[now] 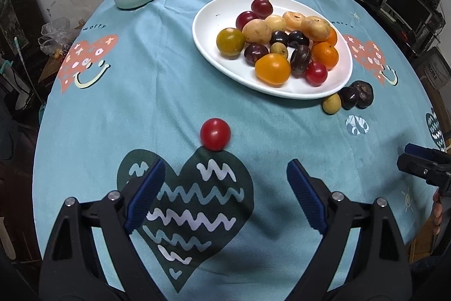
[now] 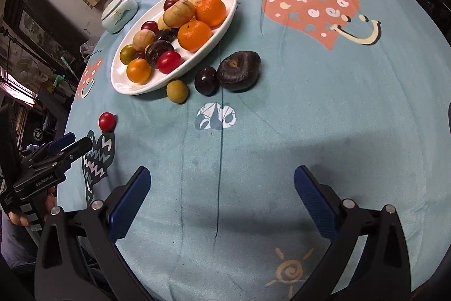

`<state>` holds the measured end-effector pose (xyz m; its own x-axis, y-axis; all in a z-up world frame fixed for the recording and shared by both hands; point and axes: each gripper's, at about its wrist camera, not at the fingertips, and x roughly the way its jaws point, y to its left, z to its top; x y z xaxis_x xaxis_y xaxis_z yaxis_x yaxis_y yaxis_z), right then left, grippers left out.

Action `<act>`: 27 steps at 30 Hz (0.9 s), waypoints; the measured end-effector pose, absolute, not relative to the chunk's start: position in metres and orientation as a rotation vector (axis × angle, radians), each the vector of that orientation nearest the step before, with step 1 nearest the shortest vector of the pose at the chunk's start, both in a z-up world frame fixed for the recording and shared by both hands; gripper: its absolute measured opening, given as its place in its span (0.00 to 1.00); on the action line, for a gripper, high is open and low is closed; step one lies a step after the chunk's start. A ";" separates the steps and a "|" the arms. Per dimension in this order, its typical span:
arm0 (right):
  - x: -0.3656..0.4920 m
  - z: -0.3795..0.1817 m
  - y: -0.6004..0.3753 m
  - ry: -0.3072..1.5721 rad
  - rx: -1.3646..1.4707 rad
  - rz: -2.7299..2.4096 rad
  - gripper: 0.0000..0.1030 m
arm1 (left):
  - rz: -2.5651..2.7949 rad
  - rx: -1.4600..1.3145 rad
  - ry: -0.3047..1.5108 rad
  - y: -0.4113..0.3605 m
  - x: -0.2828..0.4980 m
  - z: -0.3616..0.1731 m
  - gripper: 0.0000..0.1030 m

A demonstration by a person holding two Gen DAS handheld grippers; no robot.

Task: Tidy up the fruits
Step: 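Grasp the small red fruit with the left tool while the right tool grasps a yellow-green fruit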

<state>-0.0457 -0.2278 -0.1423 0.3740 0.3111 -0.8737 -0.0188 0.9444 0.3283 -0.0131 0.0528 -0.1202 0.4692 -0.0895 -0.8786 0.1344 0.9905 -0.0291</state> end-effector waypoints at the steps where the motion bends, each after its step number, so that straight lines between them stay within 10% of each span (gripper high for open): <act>1: -0.046 -0.143 -0.227 1.175 0.281 0.215 0.99 | -0.136 0.045 1.072 0.053 -0.013 -0.121 0.87; 16: -0.045 -0.142 -0.220 1.177 0.254 0.238 0.99 | -0.124 0.045 1.069 0.059 0.014 -0.133 0.86; 20: -0.043 -0.140 -0.209 1.164 0.189 0.255 0.99 | -0.122 0.052 1.088 0.058 0.027 -0.140 0.69; 23: -0.036 -0.133 -0.194 1.105 0.098 0.272 0.92 | -0.139 0.056 1.142 0.056 0.036 -0.153 0.29; 27: -0.009 -0.136 -0.173 1.083 0.052 0.324 0.73 | -0.146 0.053 1.125 0.055 0.035 -0.150 0.28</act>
